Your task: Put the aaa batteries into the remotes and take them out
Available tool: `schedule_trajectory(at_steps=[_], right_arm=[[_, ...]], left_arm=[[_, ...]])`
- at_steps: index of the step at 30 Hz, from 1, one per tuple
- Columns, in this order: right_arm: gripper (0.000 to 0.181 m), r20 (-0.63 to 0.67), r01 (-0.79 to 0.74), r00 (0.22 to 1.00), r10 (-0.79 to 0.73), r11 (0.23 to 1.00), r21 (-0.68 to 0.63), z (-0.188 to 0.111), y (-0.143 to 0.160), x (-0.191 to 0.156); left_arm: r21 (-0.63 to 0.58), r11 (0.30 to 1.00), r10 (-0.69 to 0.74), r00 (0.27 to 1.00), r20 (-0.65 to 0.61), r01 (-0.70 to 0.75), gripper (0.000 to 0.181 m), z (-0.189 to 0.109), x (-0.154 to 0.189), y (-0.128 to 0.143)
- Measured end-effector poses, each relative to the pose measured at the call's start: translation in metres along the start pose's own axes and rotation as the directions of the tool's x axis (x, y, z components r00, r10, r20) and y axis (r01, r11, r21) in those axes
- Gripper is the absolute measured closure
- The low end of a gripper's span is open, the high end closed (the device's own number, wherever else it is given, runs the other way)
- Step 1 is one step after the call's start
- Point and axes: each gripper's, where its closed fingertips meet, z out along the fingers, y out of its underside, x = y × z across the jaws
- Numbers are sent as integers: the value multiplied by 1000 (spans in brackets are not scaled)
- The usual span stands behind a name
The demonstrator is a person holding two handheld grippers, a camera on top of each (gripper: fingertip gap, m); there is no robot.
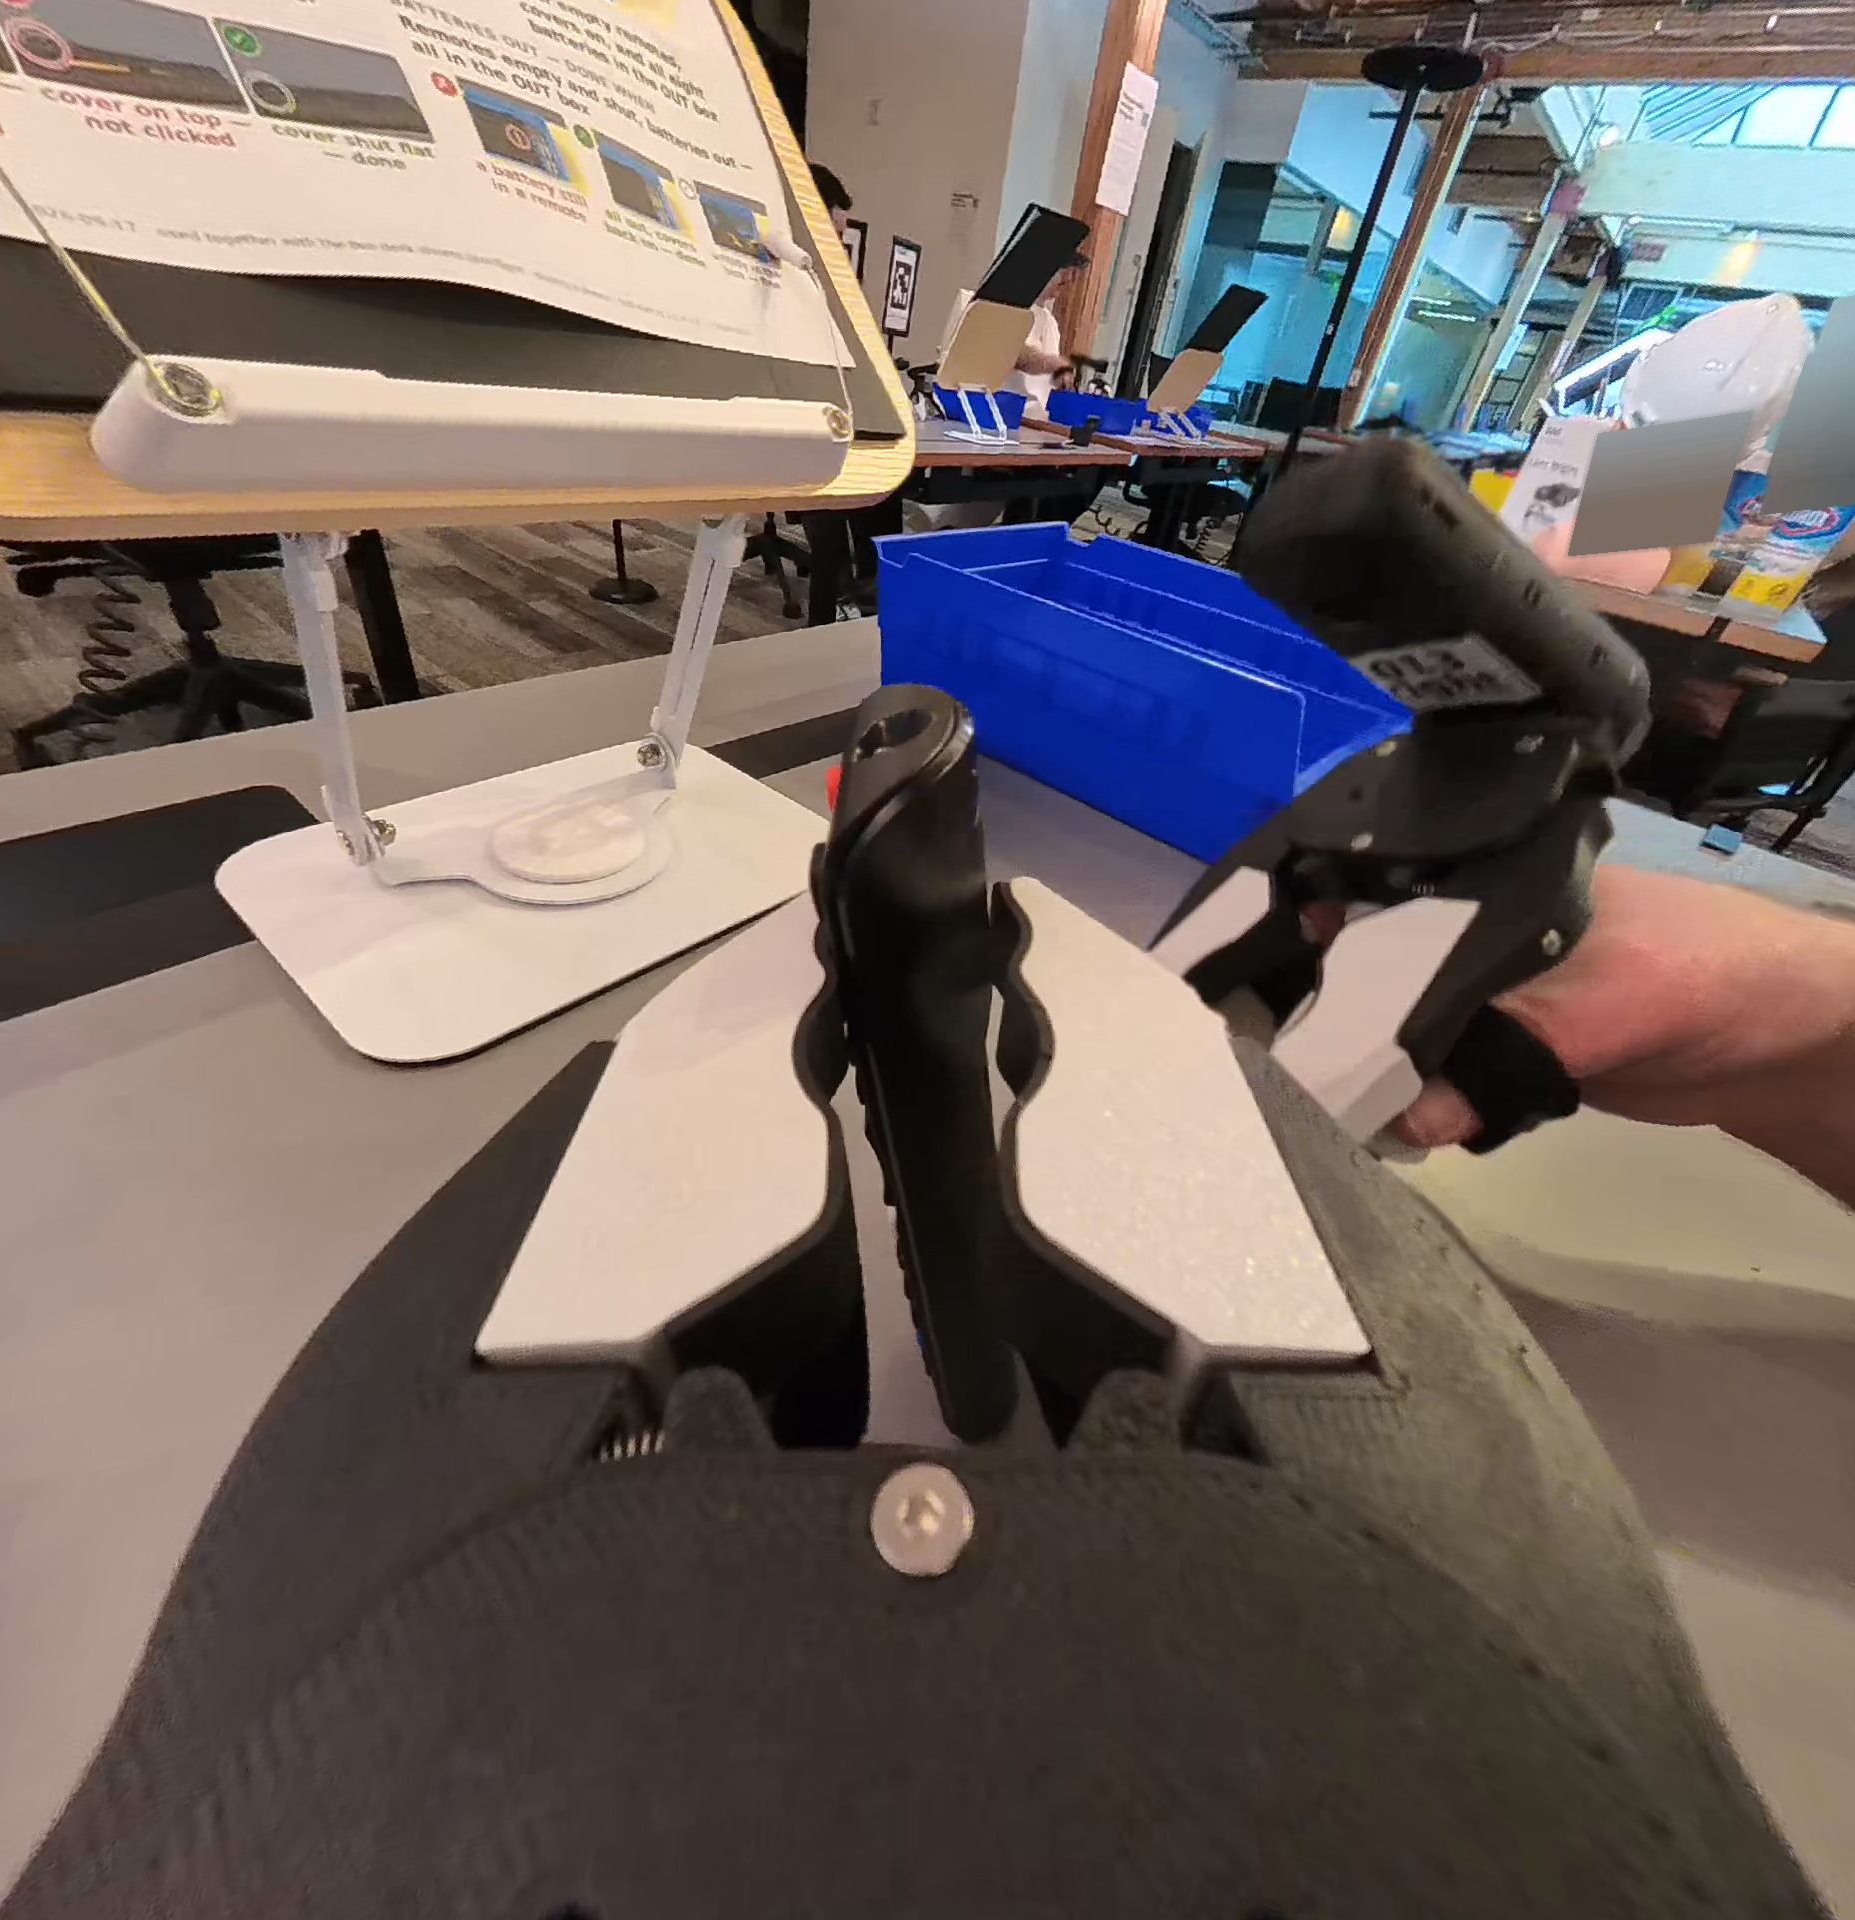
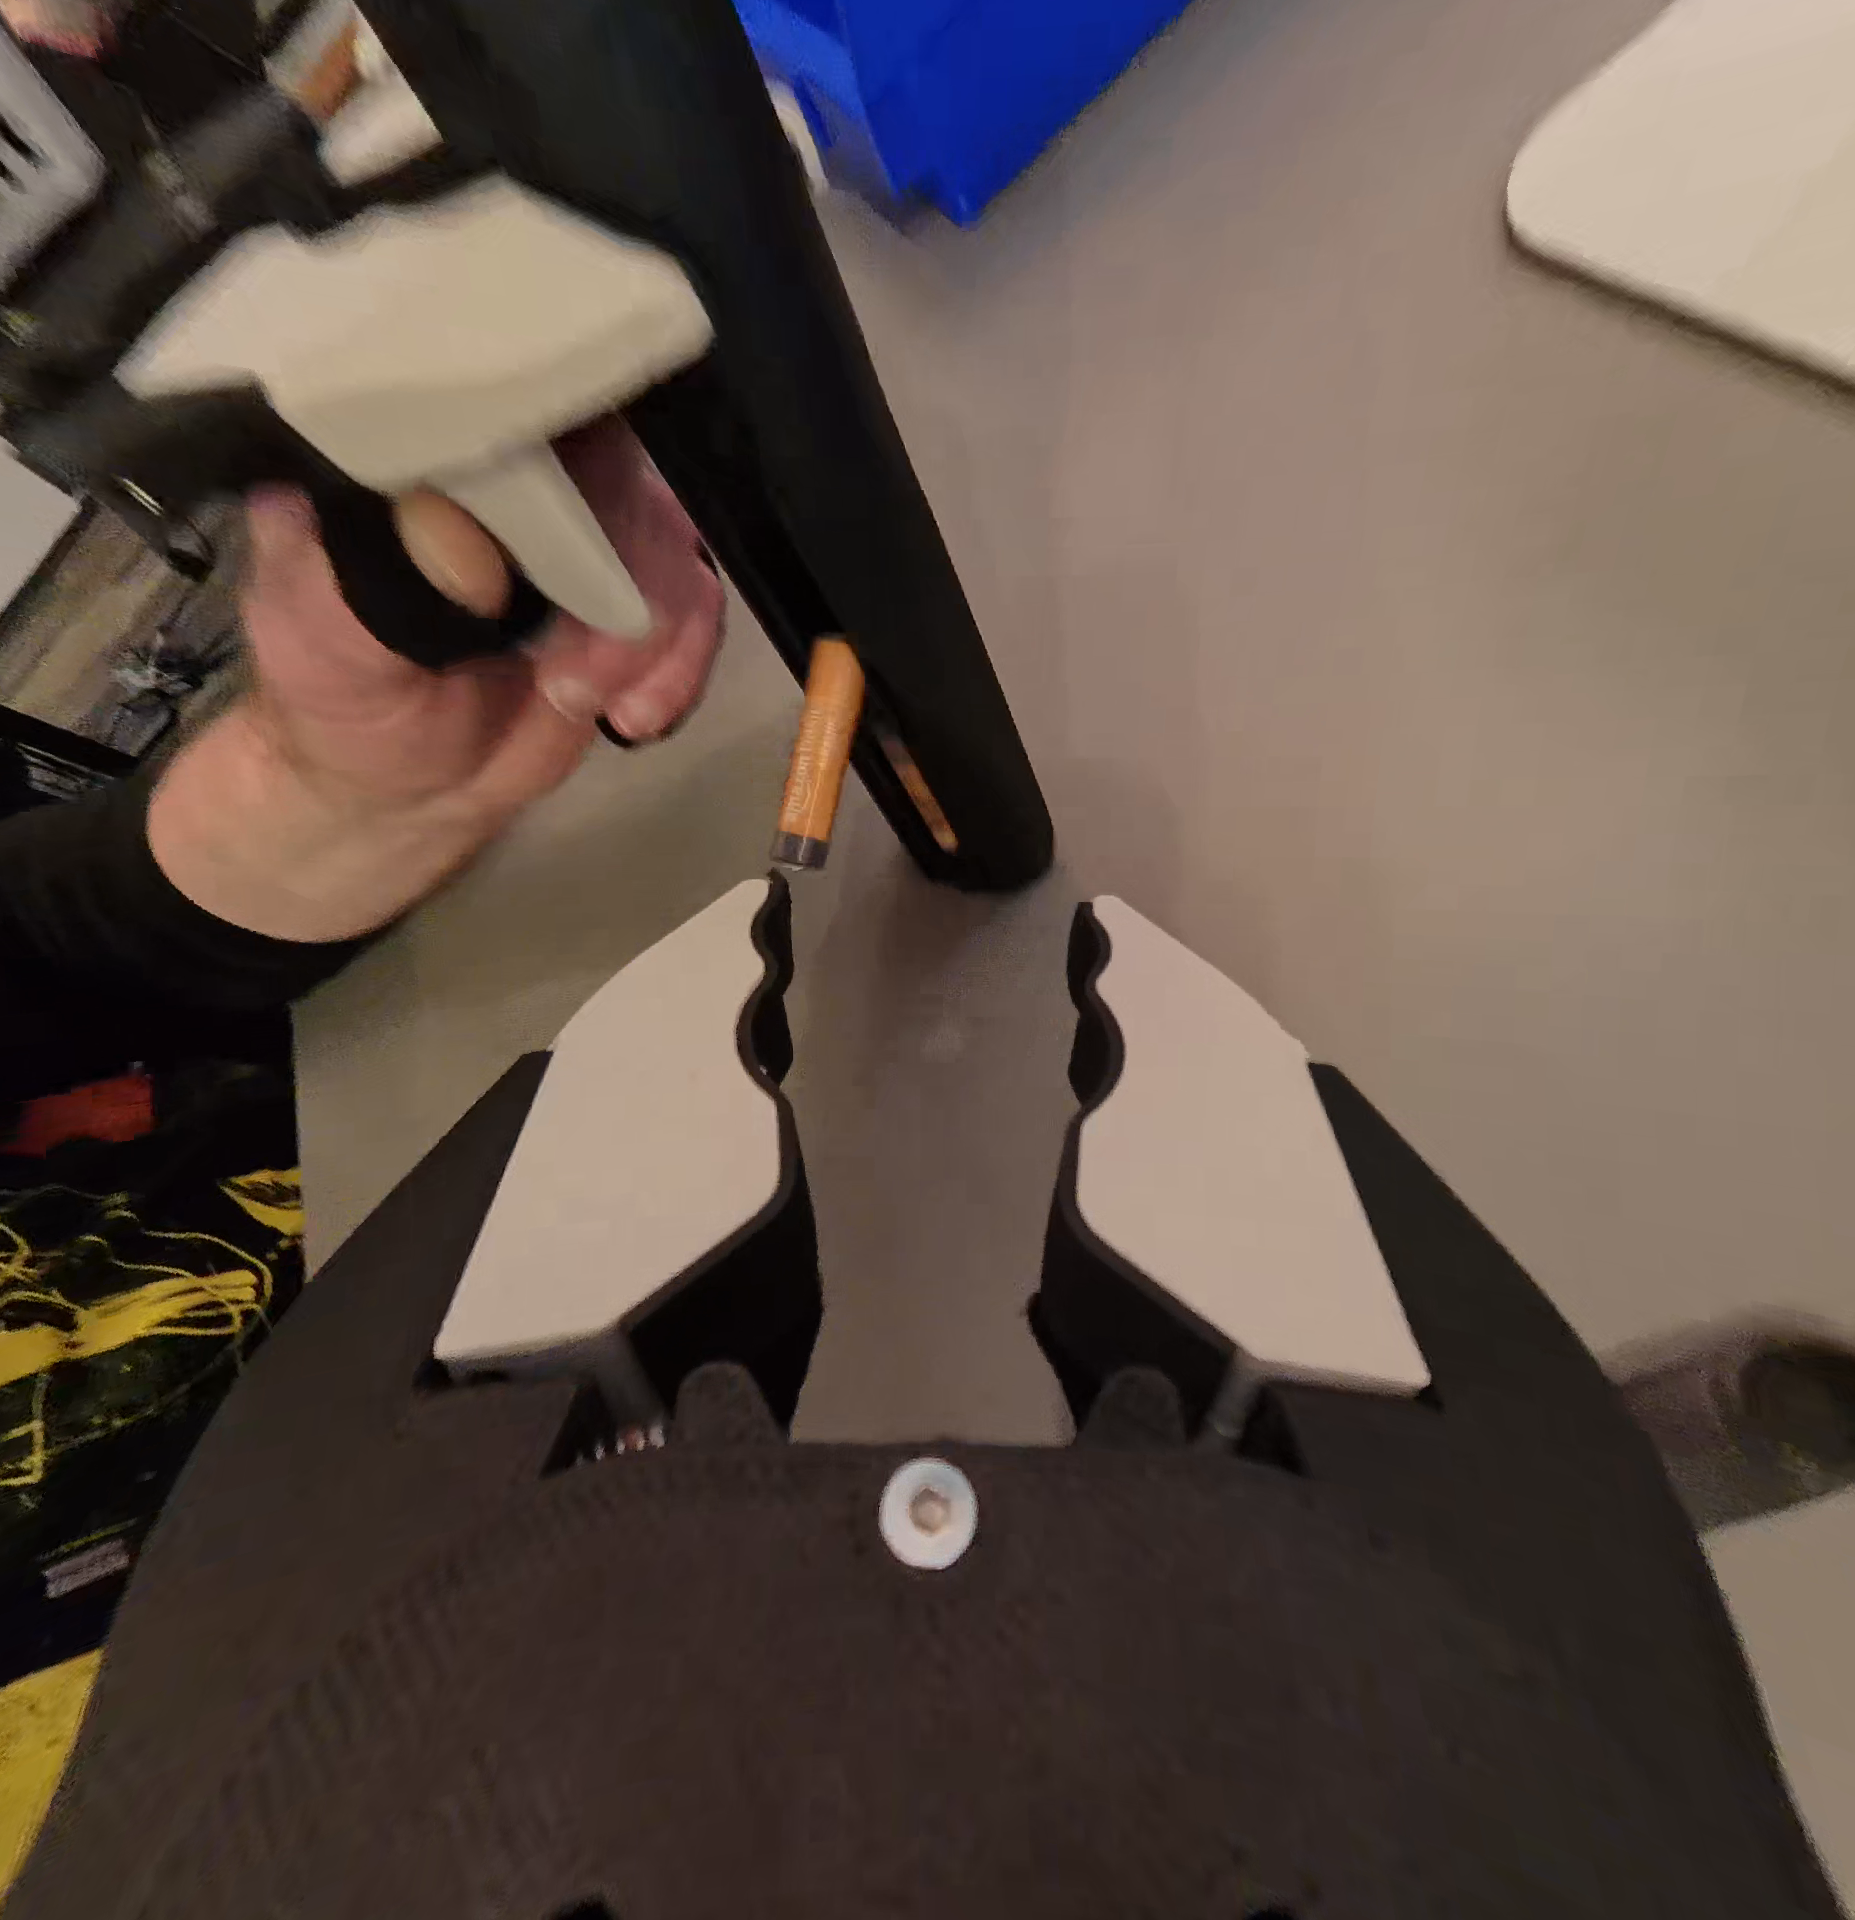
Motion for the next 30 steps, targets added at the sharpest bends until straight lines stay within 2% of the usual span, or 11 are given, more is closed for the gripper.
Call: schedule_trajectory(at_steps=[5,11,18,19,25,26,30], right_arm=[[123,-61,17,998,-16,1000,22,-3,10,12],[123,-17,42,999,-41,998,53,11,1,5],[139,-57,99,993,-101,995,-34,45,-3,16],[143,-73,112,991,-115,993,-46,47,-3,18],[151,14,104,995,-104,992,-77,51,-2,13],[157,27,111,994,-109,990,-90,51,-1,11],[157,11,145,989,-145,977,-154,53,0,12]], left_arm=[[13,998,-59,998,32,58,155,-1,-11,1],[34,987,-159,986,48,157,155,-3,-26,5],[36,986,-162,986,46,161,155,-4,-28,6],[36,985,-168,985,45,167,154,-4,-29,7],[45,981,-192,981,33,190,154,-3,-31,9],[47,979,-198,980,27,197,155,-3,-30,9],[47,975,-220,974,47,217,154,-3,-37,12]])
